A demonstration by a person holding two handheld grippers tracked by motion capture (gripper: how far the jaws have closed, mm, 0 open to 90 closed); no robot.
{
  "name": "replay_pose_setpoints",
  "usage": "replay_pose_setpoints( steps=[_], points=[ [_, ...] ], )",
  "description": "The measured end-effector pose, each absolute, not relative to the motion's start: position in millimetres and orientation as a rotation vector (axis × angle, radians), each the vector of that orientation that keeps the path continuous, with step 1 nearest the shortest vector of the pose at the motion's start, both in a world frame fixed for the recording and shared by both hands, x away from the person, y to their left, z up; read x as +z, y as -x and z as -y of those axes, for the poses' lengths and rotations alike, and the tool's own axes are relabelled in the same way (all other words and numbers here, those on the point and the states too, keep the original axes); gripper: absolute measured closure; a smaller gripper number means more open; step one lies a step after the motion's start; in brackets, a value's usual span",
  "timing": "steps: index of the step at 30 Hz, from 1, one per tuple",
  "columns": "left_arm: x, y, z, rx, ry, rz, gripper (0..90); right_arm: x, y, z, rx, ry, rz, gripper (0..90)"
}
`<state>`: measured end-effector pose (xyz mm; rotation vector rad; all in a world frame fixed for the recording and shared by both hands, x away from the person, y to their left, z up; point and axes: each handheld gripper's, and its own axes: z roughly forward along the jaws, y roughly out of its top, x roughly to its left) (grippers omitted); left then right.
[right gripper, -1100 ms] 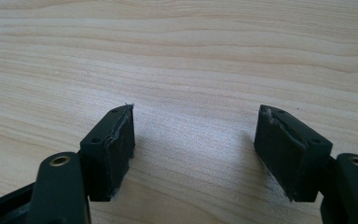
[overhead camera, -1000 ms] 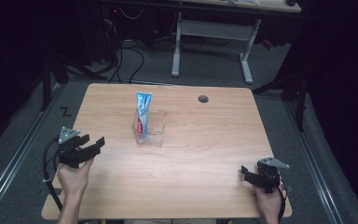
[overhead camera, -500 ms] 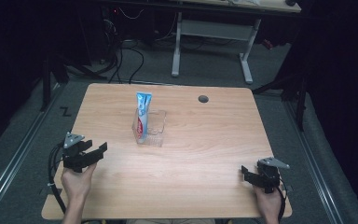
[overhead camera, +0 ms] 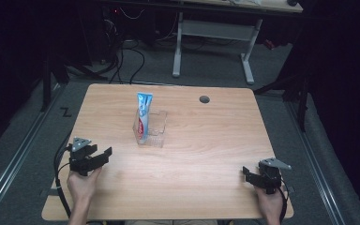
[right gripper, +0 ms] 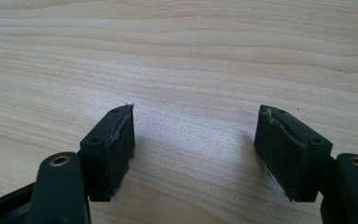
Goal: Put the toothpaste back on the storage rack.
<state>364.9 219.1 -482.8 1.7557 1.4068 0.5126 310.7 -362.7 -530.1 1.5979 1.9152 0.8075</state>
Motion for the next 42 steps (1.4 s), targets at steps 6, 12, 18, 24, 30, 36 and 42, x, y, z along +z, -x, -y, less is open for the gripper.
replay_pose_setpoints(
  steps=[6, 12, 18, 24, 30, 36, 42],
  points=[
    [-490.4, -365.9, -216.2, 0.501, -1.758, -1.417, 37.7, -530.1, -310.7, 362.6, 0.807, -1.598, -1.915, 29.0],
    [-499.1, -368.1, -207.1, 0.525, -1.809, -1.414, 37.7, -530.1, -310.7, 362.8, 0.807, -1.596, -1.916, 28.9],
    [-505.2, -369.1, -200.1, 0.551, -1.848, -1.405, 37.9, -530.0, -310.6, 362.8, 0.805, -1.597, -1.917, 28.9],
    [-511.2, -370.6, -195.9, 0.551, -1.865, -1.409, 38.1, -530.0, -310.7, 362.8, 0.805, -1.597, -1.917, 28.9],
    [-516.3, -371.8, -190.6, 0.568, -1.879, -1.409, 38.3, -530.1, -310.7, 362.8, 0.806, -1.597, -1.917, 28.9],
    [-522.5, -373.3, -186.4, 0.573, -1.887, -1.415, 38.4, -530.0, -310.7, 362.8, 0.806, -1.597, -1.917, 28.9],
    [-525.6, -374.1, -184.2, 0.577, -1.881, -1.42, 38.6, -530.1, -310.7, 362.9, 0.808, -1.596, -1.916, 29.0]
  ],
)
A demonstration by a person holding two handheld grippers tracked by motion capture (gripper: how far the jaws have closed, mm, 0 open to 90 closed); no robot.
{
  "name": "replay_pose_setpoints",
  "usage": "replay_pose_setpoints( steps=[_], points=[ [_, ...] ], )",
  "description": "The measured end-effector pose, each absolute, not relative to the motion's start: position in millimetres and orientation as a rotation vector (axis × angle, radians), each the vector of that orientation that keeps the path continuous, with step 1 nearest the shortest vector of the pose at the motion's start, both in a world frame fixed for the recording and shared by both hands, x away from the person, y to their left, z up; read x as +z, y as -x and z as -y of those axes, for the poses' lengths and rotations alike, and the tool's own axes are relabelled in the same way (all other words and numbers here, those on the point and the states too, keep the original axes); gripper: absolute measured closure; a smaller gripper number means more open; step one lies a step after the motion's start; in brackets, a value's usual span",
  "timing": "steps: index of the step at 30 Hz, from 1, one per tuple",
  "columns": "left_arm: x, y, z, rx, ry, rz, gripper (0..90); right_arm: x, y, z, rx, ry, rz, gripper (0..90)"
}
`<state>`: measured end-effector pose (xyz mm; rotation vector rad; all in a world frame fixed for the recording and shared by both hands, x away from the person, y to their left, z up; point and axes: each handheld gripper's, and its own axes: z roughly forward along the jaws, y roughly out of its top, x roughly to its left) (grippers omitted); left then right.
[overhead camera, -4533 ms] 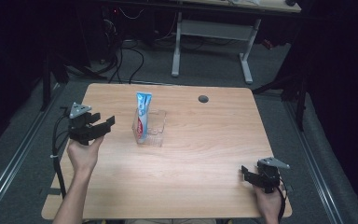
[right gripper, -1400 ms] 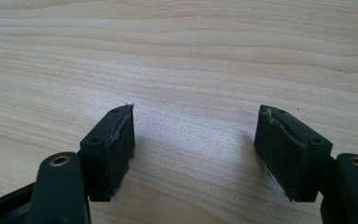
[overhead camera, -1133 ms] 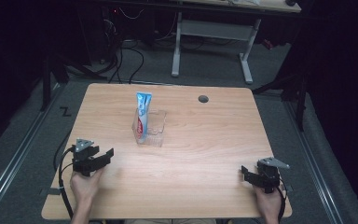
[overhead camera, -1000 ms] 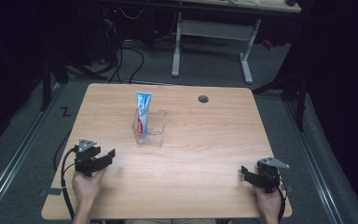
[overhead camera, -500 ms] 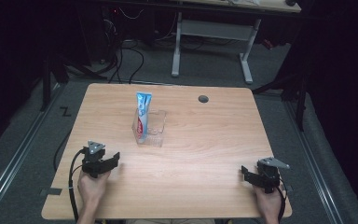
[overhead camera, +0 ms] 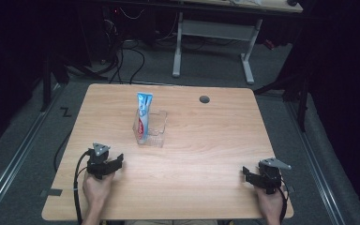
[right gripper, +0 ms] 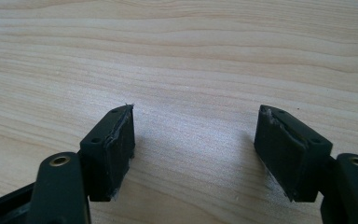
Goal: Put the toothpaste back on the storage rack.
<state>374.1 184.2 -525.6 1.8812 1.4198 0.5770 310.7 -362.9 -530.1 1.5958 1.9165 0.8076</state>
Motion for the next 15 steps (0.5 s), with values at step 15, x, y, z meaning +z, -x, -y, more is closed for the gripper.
replay_pose_setpoints(
  steps=[15],
  points=[
    [-534.9, -376.0, -178.1, 0.604, -1.912, -1.422, 38.6, -530.0, -310.6, 362.8, 0.806, -1.598, -1.917, 28.9]
  ],
)
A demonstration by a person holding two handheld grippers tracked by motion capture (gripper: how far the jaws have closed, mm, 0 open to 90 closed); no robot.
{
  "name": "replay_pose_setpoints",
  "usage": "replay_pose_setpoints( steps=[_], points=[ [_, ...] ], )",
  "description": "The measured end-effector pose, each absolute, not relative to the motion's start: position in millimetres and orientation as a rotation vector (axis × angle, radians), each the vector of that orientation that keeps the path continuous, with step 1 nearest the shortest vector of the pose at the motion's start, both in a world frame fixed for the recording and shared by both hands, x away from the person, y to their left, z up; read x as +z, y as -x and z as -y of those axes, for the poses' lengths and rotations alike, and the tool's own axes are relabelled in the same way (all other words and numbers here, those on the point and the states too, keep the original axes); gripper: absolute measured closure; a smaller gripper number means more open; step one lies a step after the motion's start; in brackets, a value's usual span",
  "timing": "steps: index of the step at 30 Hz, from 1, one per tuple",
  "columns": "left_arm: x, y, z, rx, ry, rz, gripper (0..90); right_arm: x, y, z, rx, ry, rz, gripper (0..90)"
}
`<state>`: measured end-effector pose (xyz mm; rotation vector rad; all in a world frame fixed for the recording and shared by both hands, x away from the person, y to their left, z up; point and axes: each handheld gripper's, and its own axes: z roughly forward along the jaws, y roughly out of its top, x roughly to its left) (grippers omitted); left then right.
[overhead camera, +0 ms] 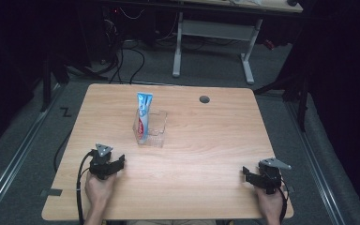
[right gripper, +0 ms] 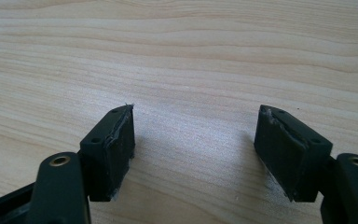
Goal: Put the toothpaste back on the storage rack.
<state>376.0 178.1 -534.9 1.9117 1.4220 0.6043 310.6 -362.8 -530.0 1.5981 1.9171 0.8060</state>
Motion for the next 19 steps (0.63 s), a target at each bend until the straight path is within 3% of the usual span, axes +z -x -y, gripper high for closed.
replay_pose_setpoints(
  steps=[19],
  points=[
    [-536.4, -375.2, -175.2, 0.62, -1.916, -1.414, 35.1, -530.1, -310.8, 362.8, 0.804, -1.591, -1.919, 28.9]
  ],
)
